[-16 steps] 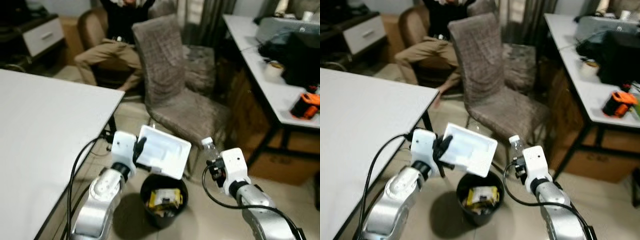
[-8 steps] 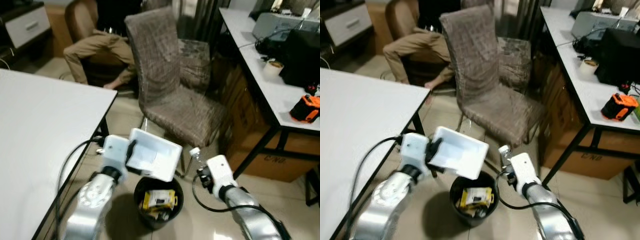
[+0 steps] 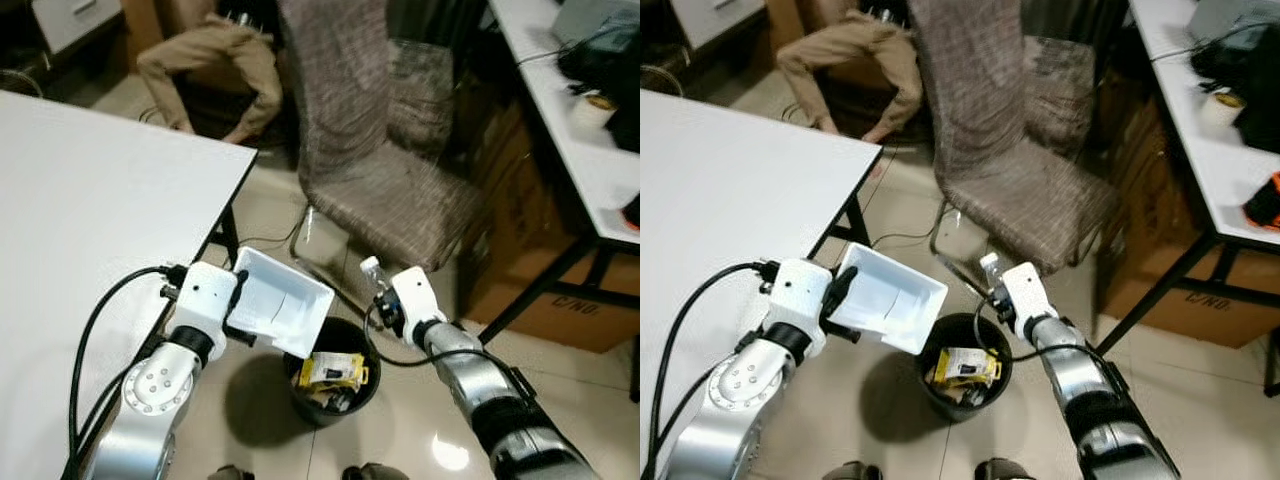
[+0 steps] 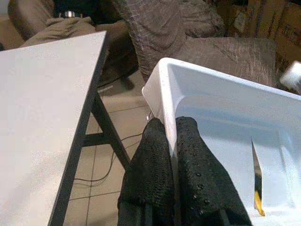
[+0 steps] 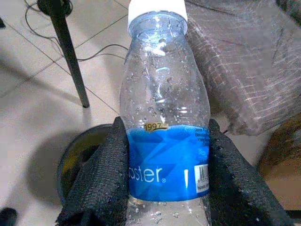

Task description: Picking trash to rubbish bin

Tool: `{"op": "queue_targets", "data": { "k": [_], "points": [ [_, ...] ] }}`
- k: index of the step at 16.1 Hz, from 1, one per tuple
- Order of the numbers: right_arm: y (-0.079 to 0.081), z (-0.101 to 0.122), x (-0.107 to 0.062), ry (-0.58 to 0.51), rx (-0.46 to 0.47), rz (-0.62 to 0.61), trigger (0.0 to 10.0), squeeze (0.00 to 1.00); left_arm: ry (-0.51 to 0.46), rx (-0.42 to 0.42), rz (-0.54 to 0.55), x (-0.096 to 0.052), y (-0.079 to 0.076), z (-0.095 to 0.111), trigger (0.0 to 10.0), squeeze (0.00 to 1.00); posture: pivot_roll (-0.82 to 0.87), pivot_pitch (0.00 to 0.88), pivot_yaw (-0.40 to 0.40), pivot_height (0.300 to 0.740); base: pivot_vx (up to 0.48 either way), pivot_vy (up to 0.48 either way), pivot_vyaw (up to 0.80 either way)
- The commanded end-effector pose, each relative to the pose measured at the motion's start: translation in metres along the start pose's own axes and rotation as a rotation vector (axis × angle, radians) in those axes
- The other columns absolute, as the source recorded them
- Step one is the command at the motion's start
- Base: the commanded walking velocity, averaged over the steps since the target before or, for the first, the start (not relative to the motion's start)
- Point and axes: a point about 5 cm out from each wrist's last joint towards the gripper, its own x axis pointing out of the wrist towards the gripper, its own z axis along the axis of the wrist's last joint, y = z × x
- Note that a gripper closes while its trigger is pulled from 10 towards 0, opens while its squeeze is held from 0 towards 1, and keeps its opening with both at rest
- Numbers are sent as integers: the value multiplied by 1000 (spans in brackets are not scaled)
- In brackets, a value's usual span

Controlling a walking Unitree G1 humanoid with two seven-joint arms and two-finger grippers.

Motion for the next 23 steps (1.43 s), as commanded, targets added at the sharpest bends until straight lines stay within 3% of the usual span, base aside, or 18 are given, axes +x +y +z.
{"op": "queue_targets", "data": {
  "k": [1,4,5,6,7,20,21,22,23],
  "points": [
    [-3,3,2,-19,75,-4,10000,0,12,-3,-25,-3,-3,0,10000,0,-77,191,-63,740,0,0,0],
    [-3,18,9,-83,83,17,10000,0,16,-10,-36,-3,-8,1,10000,0,-79,195,-62,740,0,0,0],
    [-3,22,11,-104,95,23,10000,702,18,-8,-36,-3,-8,1,10000,0,-79,196,-63,740,0,0,0],
    [-4,23,11,-108,99,25,10000,702,19,-8,-35,-3,-7,1,10000,0,-79,196,-63,740,0,0,0],
    [-5,24,12,-110,101,28,10000,1000,20,-20,-31,-4,-7,1,10000,0,-78,193,-65,740,0,0,0],
    [-4,20,12,-98,53,20,10000,1000,26,-32,-25,0,-8,-3,10000,0,-90,105,-67,740,0,0,0],
    [-5,17,10,-106,65,2,10000,867,26,-59,-28,4,-12,-5,10000,0,-114,78,-64,740,0,0,0],
    [-5,13,7,-125,84,-16,10000,0,39,-115,-26,10,-17,-10,10000,0,-145,61,-56,740,0,0,0],
    [-3,8,2,-148,92,-21,10000,0,56,-152,-29,15,-23,-18,10000,0,-175,54,-45,740,0,0,0]
  ]
}}
